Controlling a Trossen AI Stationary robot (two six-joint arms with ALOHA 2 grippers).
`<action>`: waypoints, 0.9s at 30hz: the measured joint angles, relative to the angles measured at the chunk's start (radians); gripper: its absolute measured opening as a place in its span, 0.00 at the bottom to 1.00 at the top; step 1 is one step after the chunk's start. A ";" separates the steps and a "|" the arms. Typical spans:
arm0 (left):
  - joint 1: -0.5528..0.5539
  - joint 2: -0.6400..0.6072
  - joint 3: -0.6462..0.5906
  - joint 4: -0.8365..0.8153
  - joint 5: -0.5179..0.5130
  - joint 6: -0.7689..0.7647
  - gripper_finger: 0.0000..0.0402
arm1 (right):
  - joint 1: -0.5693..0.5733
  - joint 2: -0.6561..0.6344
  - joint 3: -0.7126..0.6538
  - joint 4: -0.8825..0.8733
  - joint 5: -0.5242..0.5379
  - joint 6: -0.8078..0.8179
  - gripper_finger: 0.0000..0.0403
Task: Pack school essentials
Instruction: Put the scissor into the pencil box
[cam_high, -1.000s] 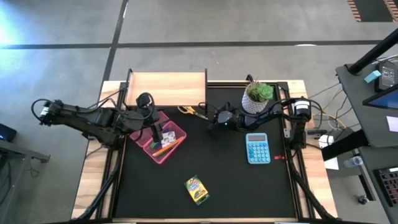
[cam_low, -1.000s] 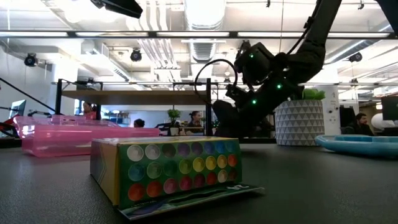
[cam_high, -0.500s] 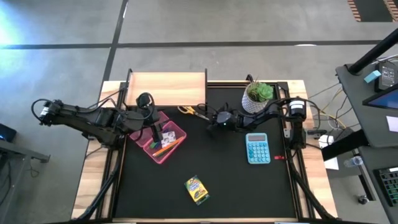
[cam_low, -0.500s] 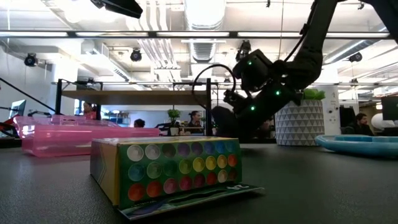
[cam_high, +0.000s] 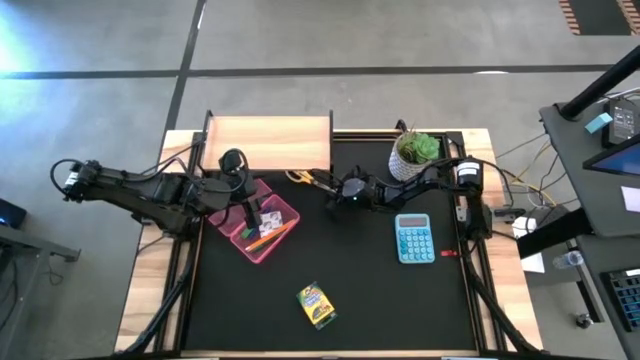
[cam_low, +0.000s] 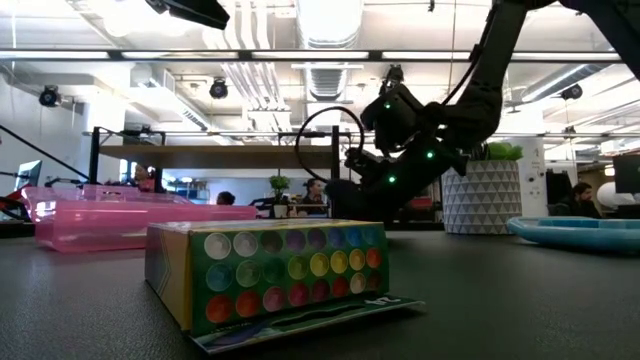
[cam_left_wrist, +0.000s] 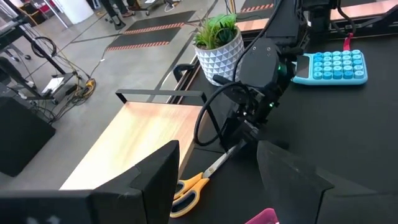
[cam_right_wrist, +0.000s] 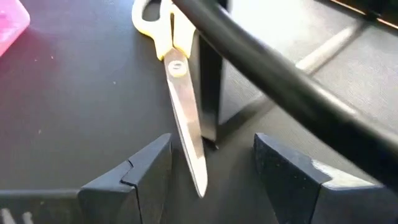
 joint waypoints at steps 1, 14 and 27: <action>0.000 0.000 0.000 0.000 0.000 0.000 0.50 | 0.004 0.011 0.007 -0.001 0.000 -0.002 0.53; 0.000 0.000 0.000 0.000 0.000 0.000 0.50 | 0.019 0.022 0.032 -0.039 -0.044 0.055 0.29; 0.000 0.000 0.000 0.000 0.000 0.000 0.50 | 0.051 0.013 0.031 -0.117 -0.120 0.084 0.20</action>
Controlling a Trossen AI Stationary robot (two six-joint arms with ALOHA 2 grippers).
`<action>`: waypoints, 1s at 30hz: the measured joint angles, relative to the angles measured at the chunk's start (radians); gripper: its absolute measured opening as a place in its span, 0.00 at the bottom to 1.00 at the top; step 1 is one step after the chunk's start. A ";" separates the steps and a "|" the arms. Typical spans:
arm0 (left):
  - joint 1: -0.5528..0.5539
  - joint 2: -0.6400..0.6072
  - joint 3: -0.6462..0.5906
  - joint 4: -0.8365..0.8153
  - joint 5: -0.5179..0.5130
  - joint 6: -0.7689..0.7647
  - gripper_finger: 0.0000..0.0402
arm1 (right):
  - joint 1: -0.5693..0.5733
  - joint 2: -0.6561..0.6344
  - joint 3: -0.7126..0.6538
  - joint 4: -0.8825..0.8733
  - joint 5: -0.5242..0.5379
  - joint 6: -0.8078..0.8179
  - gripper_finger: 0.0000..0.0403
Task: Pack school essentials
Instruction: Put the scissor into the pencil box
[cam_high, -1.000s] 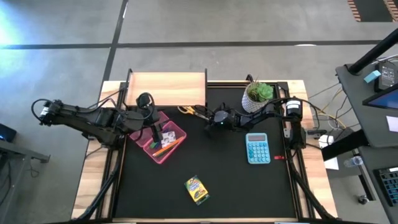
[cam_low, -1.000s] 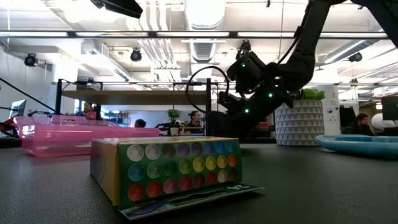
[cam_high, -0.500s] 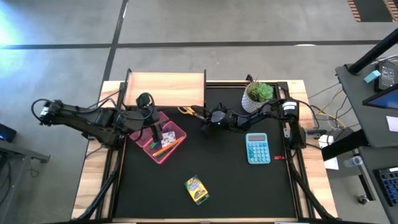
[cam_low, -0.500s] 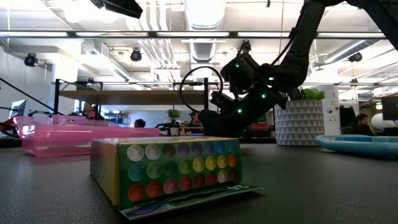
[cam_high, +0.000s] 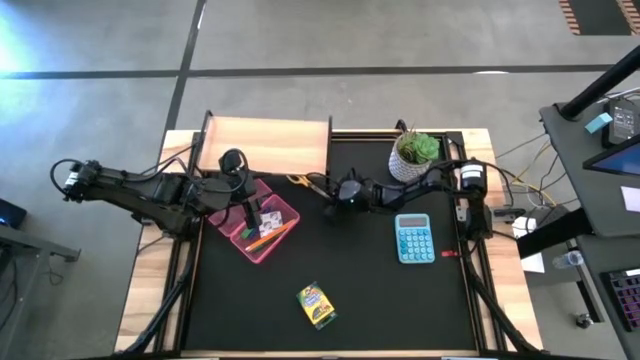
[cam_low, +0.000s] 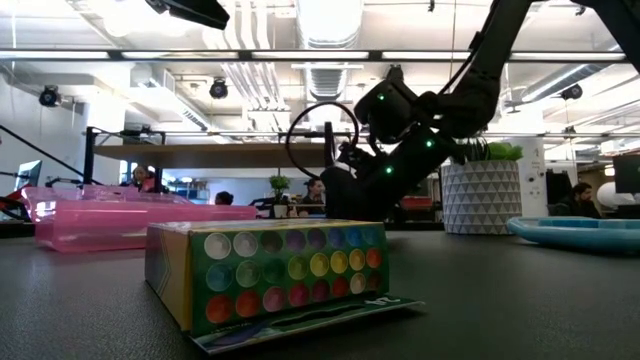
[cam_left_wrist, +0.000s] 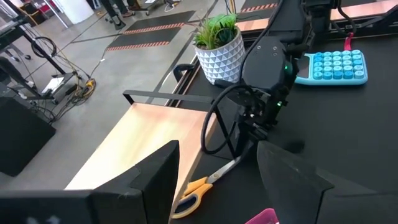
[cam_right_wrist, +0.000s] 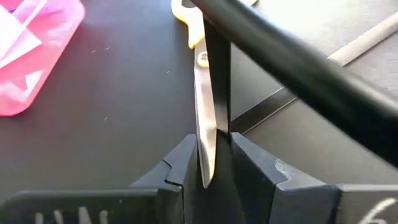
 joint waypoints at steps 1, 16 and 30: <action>0.000 0.000 0.000 0.000 0.000 0.000 0.50 | 0.005 0.000 0.000 -0.007 0.000 0.000 0.19; 0.000 0.000 0.000 0.000 0.000 0.000 0.50 | 0.023 -0.058 -0.002 -0.063 -0.035 -0.016 0.14; 0.000 0.000 0.000 0.001 0.000 0.000 0.50 | 0.043 -0.170 -0.005 -0.246 -0.156 -0.071 0.14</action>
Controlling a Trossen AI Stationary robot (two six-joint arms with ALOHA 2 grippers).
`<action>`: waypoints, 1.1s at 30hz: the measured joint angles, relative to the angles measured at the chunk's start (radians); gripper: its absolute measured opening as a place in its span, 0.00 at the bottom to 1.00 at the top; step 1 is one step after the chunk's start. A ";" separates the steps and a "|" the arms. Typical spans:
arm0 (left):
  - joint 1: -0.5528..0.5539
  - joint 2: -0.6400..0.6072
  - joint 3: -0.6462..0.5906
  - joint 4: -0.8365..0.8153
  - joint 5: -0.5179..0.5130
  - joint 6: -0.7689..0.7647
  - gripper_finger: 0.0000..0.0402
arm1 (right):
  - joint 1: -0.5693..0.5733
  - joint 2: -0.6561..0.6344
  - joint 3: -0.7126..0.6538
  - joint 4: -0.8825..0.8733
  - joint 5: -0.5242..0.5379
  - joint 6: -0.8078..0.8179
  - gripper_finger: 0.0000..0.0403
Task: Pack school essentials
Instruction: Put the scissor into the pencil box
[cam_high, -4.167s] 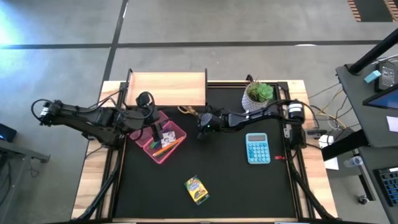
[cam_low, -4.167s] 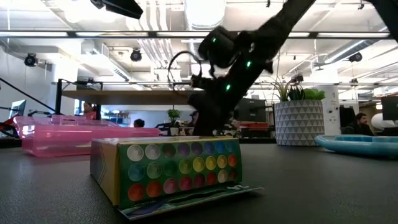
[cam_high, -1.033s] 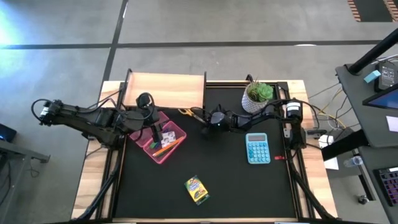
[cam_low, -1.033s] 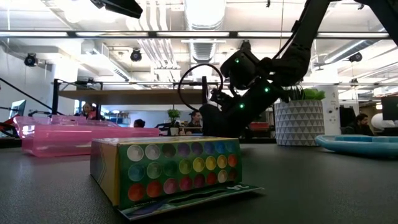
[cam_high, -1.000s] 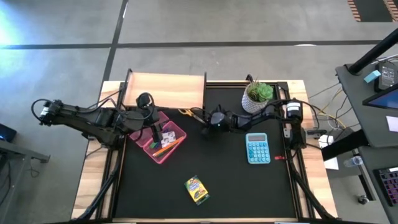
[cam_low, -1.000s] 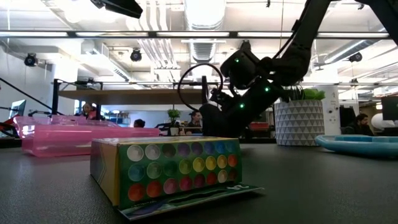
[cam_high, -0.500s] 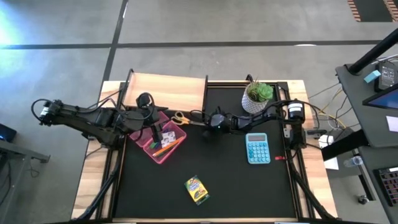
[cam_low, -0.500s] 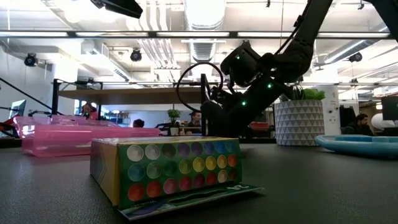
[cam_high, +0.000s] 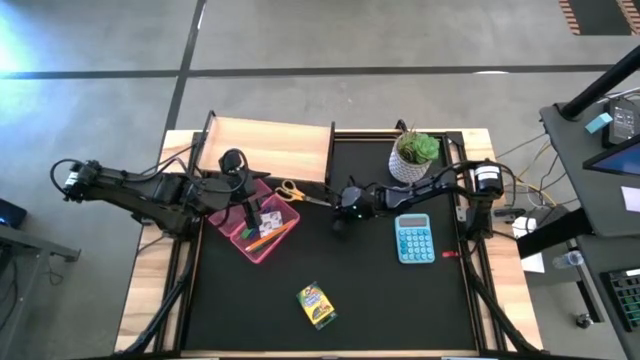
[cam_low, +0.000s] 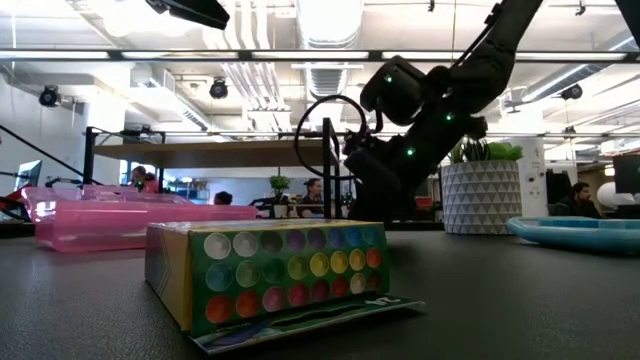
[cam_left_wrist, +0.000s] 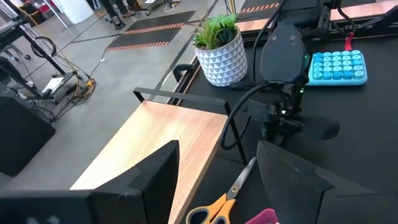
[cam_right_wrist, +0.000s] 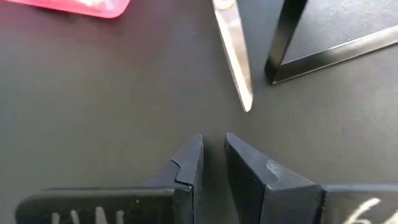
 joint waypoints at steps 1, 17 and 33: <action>0.000 0.000 0.000 0.000 0.000 0.000 0.50 | 0.000 -0.002 0.000 0.001 0.007 0.000 0.14; 0.000 0.000 0.000 0.000 0.000 -0.001 0.50 | -0.001 -0.012 0.036 0.021 0.059 0.109 0.36; 0.000 0.000 0.000 0.000 0.000 -0.001 0.50 | -0.013 0.046 0.200 -0.016 0.074 -0.243 0.42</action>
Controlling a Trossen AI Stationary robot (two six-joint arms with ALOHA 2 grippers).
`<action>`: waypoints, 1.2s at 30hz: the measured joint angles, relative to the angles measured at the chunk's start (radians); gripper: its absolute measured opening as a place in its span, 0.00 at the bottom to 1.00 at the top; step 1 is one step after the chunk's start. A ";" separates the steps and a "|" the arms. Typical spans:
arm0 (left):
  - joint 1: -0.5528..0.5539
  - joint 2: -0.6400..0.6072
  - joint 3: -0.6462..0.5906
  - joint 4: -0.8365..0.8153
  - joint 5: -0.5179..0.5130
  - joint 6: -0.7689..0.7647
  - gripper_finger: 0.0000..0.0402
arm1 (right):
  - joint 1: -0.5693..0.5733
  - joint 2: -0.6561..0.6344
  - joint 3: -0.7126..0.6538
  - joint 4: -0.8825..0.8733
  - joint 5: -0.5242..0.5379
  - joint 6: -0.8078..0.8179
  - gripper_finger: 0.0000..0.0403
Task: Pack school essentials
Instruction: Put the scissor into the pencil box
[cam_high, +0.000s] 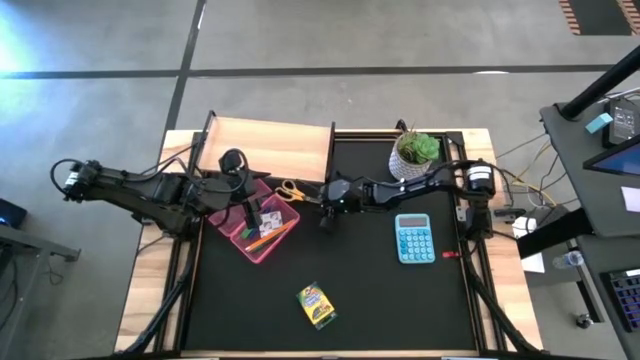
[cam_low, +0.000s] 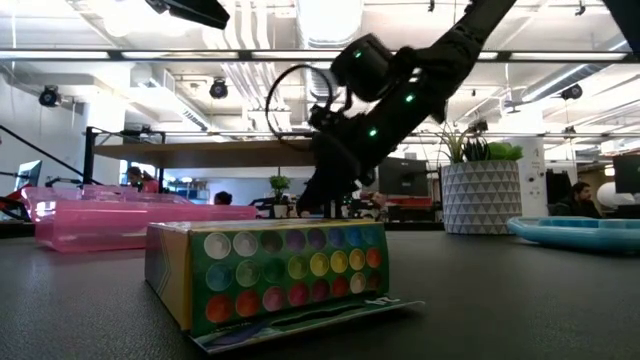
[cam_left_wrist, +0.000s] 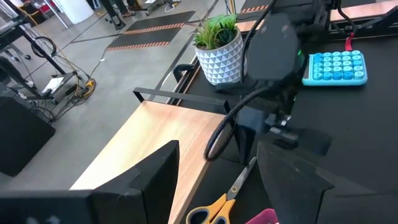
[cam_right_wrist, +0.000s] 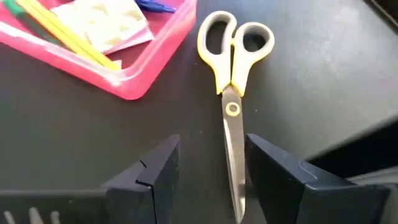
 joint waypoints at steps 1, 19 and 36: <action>0.000 0.000 0.000 -0.001 0.000 0.000 0.50 | -0.003 0.014 0.010 -0.009 0.001 0.000 0.43; -0.001 0.000 0.000 -0.002 0.006 0.000 0.50 | -0.009 0.154 0.201 -0.235 0.131 -0.094 0.44; -0.001 0.000 0.000 -0.001 0.008 -0.001 0.50 | -0.047 0.179 0.198 -0.304 -0.086 0.116 0.38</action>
